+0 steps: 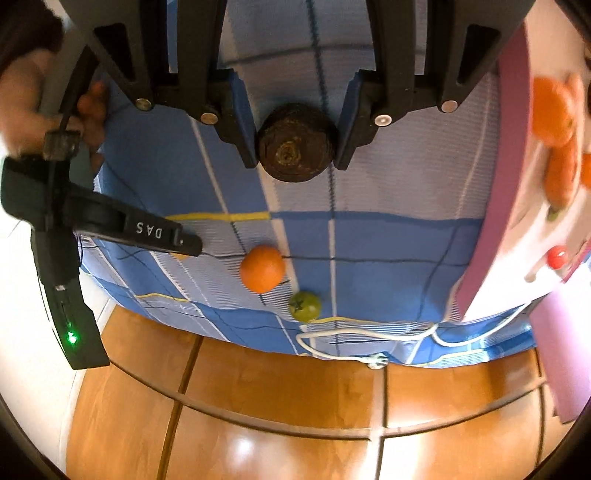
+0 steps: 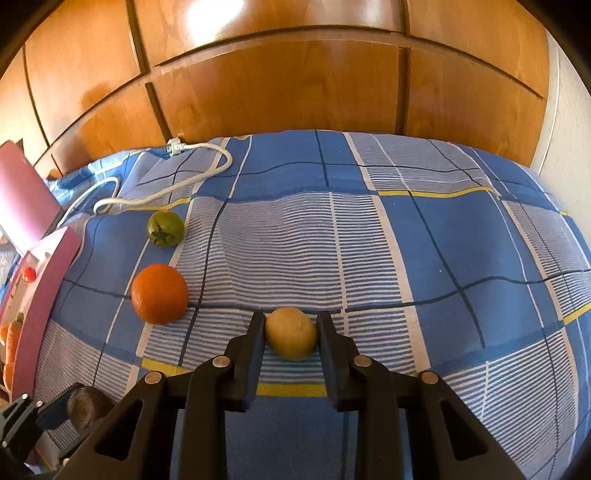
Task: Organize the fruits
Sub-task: 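Grasp the dark round fruit with the left tool while the right tool grasps the yellow potato, then lift the dark fruit and yellow potato and carry them toward the tray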
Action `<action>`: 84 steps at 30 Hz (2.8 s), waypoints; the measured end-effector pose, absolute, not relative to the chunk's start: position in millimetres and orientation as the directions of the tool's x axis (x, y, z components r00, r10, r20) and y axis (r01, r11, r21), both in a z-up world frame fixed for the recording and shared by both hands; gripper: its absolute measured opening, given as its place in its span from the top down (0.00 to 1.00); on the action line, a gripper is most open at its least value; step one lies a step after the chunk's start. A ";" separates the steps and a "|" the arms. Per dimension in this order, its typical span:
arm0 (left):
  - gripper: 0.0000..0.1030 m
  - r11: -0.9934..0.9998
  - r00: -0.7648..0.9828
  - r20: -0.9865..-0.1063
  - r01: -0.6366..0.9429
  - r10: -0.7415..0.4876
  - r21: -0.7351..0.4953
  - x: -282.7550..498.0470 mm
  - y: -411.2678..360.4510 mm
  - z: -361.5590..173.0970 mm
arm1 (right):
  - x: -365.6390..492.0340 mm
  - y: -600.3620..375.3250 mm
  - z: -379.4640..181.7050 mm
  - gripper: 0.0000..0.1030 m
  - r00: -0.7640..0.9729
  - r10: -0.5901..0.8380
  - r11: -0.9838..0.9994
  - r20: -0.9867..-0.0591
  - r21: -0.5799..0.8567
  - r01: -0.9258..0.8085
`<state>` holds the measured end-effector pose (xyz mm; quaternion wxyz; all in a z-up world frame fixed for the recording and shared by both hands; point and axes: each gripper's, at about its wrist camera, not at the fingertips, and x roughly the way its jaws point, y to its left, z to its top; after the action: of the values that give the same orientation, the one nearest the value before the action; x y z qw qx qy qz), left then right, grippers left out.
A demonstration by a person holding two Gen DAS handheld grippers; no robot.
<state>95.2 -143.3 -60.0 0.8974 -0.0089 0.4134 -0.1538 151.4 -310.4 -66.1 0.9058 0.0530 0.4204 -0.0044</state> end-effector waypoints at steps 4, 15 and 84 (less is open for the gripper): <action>0.59 0.956 0.627 -0.728 0.259 -0.276 -0.139 84.0 -138.2 -61.5 | 140.6 -304.2 -65.3 0.73 0.639 0.032 0.997 -0.768 0.066 0.030; 0.59 0.957 0.644 -0.713 0.251 -0.276 -0.143 74.6 -133.2 -62.4 | 71.4 -280.1 -66.9 0.73 0.650 0.044 0.999 -0.758 0.043 -0.018; 0.60 0.965 0.701 -0.667 0.231 -0.252 -0.121 10.1 -96.7 -22.3 | 2.3 -232.0 -41.3 0.73 0.679 0.212 0.974 -0.703 0.208 -0.089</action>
<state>10.1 -96.7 -22.3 0.9222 -0.0142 0.3636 -0.1310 2.3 -232.0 -41.3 0.9128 0.0785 0.3921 0.0824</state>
